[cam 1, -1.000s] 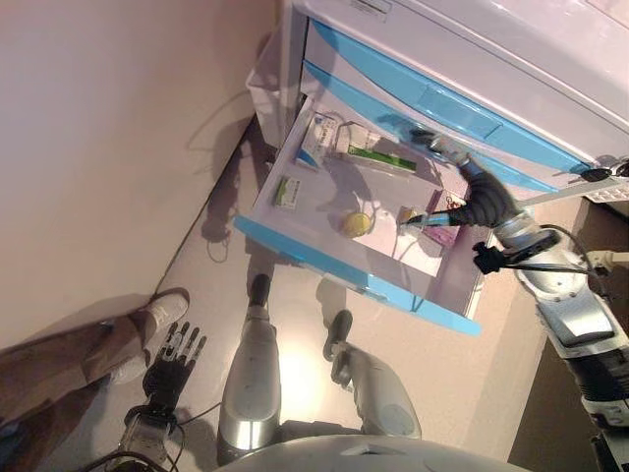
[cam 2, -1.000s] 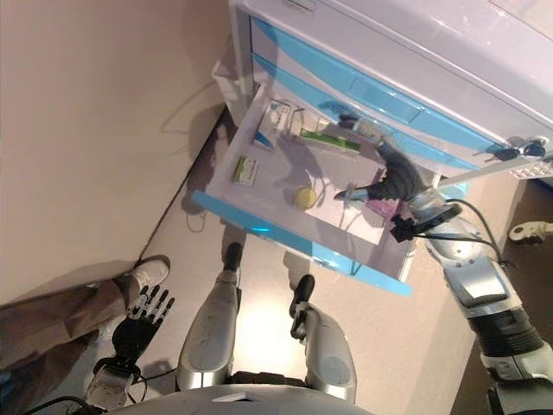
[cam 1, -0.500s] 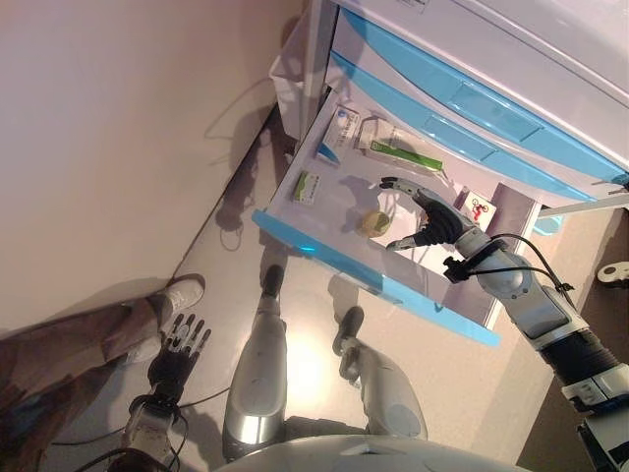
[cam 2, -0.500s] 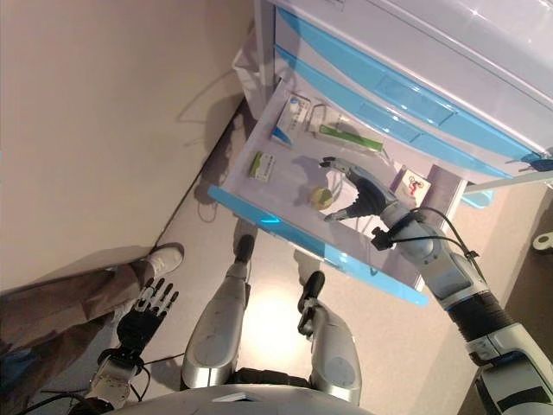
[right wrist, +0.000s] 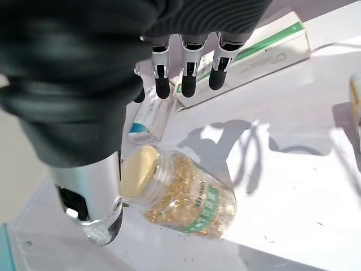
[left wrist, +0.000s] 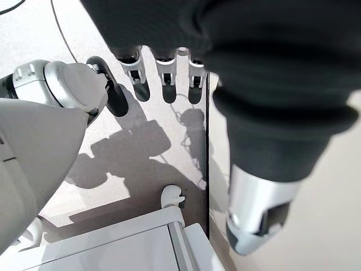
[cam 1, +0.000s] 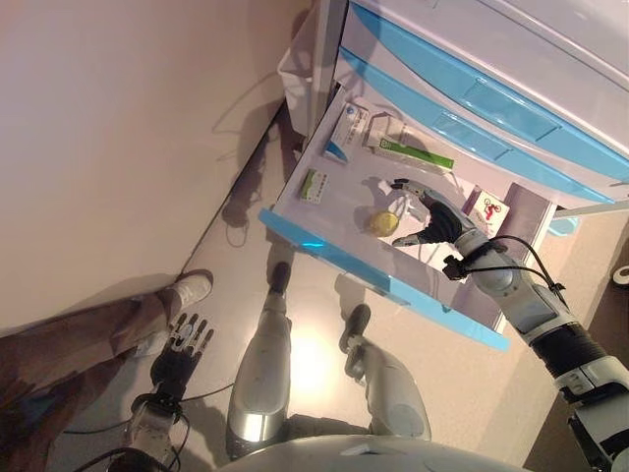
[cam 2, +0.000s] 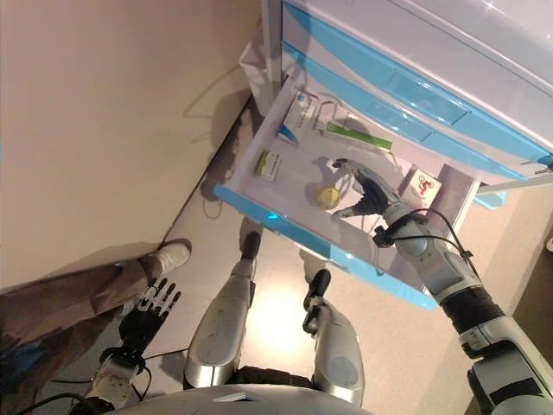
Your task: Open the drawer and pick up the medicine
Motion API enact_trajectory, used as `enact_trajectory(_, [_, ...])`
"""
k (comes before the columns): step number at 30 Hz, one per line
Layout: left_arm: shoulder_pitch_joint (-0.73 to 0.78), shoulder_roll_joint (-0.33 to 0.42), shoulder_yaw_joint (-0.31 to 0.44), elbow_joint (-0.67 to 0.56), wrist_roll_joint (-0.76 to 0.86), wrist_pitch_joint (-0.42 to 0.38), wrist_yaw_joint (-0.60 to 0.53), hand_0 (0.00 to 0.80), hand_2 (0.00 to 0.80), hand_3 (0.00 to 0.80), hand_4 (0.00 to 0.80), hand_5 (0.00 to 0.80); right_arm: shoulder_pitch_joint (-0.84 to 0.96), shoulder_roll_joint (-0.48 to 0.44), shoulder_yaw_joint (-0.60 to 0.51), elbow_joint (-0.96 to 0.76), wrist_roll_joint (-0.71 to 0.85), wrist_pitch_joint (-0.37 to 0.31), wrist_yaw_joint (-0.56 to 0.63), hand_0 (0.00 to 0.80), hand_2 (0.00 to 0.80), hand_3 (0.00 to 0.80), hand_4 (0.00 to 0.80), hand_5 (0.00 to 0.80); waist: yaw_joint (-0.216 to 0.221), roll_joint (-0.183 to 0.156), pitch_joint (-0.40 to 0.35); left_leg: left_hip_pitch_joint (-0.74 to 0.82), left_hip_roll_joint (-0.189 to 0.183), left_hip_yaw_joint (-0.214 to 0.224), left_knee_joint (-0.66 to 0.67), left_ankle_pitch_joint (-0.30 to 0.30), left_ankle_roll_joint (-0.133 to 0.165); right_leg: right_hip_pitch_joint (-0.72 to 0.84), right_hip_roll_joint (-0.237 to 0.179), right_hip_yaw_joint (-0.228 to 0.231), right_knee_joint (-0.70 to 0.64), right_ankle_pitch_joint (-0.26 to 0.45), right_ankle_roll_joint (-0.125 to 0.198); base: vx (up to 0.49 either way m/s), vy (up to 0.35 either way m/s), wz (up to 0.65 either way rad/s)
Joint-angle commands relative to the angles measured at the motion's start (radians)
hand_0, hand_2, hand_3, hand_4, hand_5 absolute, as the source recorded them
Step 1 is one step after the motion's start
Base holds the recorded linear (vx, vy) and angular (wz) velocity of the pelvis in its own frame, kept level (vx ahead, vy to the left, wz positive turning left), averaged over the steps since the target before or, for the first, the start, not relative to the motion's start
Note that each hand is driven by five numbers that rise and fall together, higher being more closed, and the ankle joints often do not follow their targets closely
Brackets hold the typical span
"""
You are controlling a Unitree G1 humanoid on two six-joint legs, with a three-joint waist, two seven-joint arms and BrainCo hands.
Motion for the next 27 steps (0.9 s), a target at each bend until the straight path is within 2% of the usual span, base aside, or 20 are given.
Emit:
enact_trajectory(1, [0.023, 0.008, -0.038, -0.019, 0.020, -0.012, -0.007, 0.000, 0.000, 0.000, 0.000, 0.000, -0.042, -0.017, 0.047, -0.018, 0.006, -0.022, -0.033, 0.000, 0.000, 0.000, 0.000, 0.000, 0.001, 0.009, -0.041, -0.030, -0.034, 0.018, 0.066, -0.107, 0.018, -0.061, -0.022, 0.007, 0.018, 0.065, 0.020, 0.000, 0.000, 0.00])
enact_trajectory(27, [0.009, -0.005, -0.055, -0.021, 0.027, 0.004, -0.001, 0.000, 0.000, 0.000, 0.000, 0.000, -0.090, 0.025, 0.116, 0.097, -0.038, 0.030, -0.005, 0.000, 0.000, 0.000, 0.000, 0.000, 0.010, 0.034, -0.034, -0.036, -0.046, 0.014, 0.076, -0.103, 0.025, -0.083, -0.037, 0.001, 0.048, 0.060, 0.015, 0.001, 0.002, 0.01])
